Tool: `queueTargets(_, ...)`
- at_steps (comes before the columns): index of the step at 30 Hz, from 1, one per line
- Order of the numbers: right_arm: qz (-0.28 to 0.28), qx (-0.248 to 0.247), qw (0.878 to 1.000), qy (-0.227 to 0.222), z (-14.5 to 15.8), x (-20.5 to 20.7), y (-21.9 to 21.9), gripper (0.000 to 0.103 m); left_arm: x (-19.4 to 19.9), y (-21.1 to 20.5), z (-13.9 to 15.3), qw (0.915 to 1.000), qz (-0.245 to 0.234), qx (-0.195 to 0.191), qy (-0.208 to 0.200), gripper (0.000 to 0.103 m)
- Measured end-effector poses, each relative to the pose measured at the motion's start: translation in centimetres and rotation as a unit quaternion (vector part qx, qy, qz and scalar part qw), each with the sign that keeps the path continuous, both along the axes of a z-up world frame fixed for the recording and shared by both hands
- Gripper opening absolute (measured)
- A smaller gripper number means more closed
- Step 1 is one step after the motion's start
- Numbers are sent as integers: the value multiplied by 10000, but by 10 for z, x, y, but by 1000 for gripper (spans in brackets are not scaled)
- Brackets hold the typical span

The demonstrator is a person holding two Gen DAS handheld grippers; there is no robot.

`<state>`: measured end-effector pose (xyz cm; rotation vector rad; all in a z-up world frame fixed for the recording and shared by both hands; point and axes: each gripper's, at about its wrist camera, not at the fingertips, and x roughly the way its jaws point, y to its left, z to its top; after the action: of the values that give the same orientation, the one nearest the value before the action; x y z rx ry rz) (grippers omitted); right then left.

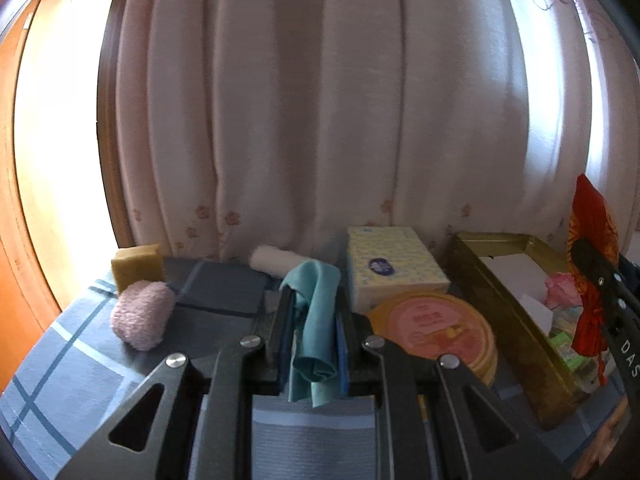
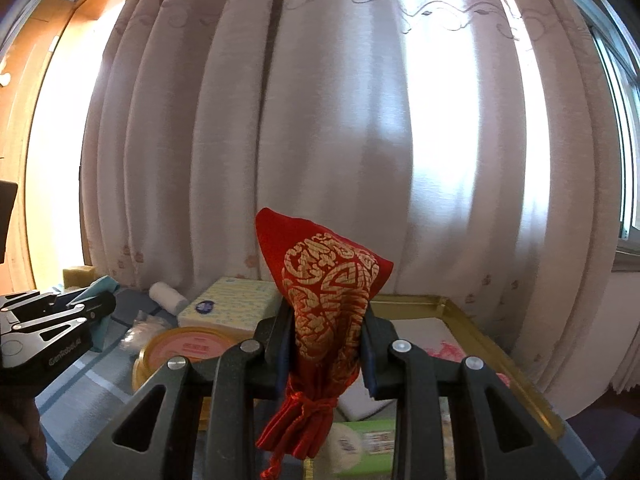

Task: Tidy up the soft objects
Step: 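Carry the red pouch and teal cloth into the gold tray and open both tools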

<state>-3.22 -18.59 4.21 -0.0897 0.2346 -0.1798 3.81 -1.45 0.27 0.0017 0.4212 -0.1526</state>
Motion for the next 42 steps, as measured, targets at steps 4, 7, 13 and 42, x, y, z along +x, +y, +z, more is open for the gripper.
queueTargets(4,-166,18,9999,-5,1,-2,-17,31,0,-16,0,9999,-148,-20,57,16)
queueTargets(7,-295,14,9996,-15,2,-3,-29,31,1,-29,-1,9996,-262,-20,77,16)
queueTargets(13,-418,-144,9990,-90,3,-7,-41,31,-2,-55,0,9990,-440,40,13,16)
queueTargets(42,-1162,-66,9932,39,4,-11,-133,31,0,-164,18,9889,-1467,-199,92,16)
